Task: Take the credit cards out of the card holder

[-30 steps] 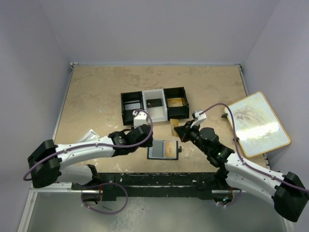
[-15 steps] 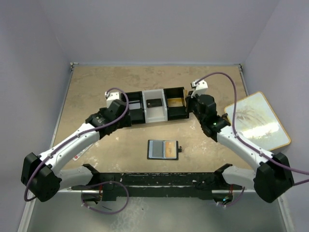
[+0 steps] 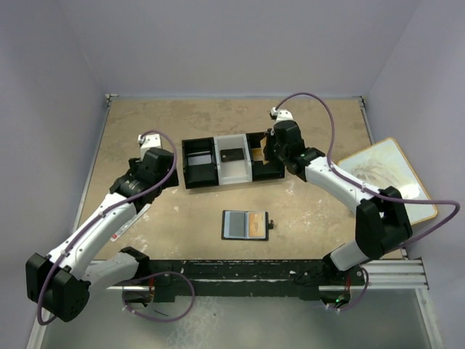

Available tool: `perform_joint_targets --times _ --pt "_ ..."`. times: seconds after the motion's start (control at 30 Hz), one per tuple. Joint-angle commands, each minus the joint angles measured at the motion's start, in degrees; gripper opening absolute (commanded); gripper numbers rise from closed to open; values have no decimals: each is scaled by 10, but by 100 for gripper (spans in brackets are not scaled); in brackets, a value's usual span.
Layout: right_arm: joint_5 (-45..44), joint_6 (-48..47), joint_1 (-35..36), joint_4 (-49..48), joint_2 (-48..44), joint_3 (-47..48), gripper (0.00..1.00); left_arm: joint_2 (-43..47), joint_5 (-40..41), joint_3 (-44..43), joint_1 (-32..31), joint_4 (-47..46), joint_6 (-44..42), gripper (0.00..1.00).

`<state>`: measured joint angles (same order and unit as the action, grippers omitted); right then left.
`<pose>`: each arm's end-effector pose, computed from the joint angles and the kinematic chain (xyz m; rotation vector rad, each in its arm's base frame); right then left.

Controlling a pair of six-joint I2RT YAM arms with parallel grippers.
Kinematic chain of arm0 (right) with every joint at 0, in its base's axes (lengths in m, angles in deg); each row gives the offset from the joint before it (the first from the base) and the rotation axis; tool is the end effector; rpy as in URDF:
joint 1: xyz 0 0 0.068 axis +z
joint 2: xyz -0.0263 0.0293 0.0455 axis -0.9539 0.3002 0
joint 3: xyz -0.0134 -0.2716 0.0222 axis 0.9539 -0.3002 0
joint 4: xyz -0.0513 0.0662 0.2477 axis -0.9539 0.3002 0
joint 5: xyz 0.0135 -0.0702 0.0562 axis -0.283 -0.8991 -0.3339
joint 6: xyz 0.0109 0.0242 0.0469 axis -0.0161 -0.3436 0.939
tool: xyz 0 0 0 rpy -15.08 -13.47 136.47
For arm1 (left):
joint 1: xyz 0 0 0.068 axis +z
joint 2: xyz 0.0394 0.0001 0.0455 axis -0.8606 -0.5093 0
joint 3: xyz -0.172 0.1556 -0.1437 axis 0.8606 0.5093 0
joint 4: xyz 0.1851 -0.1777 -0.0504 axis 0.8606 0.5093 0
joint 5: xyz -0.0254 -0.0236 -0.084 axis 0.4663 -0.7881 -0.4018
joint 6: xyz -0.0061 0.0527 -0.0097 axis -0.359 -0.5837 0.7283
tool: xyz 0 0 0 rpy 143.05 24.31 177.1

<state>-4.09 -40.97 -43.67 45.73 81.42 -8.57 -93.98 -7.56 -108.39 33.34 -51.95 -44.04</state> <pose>0.3078 0.1632 0.2811 -0.0510 2.0425 0.3802 0.2010 -0.0785 0.2800 -0.2876 2.2479 0.1263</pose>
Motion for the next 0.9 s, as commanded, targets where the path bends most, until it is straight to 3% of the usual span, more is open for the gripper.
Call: perform_joint_targets --times 0.0,0.27,0.57,0.87 --pt "18 33 -2 32 27 32 0 34 47 11 1 -33 -27 78" --pt "46 32 -1 43 92 73 0 31 76 17 0 -50 -32 79" --pt "131 36 1 29 84 62 0 9 75 13 0 -49 -35 79" --pt "158 43 3 39 64 56 0 5 71 13 1 -49 -36 79"
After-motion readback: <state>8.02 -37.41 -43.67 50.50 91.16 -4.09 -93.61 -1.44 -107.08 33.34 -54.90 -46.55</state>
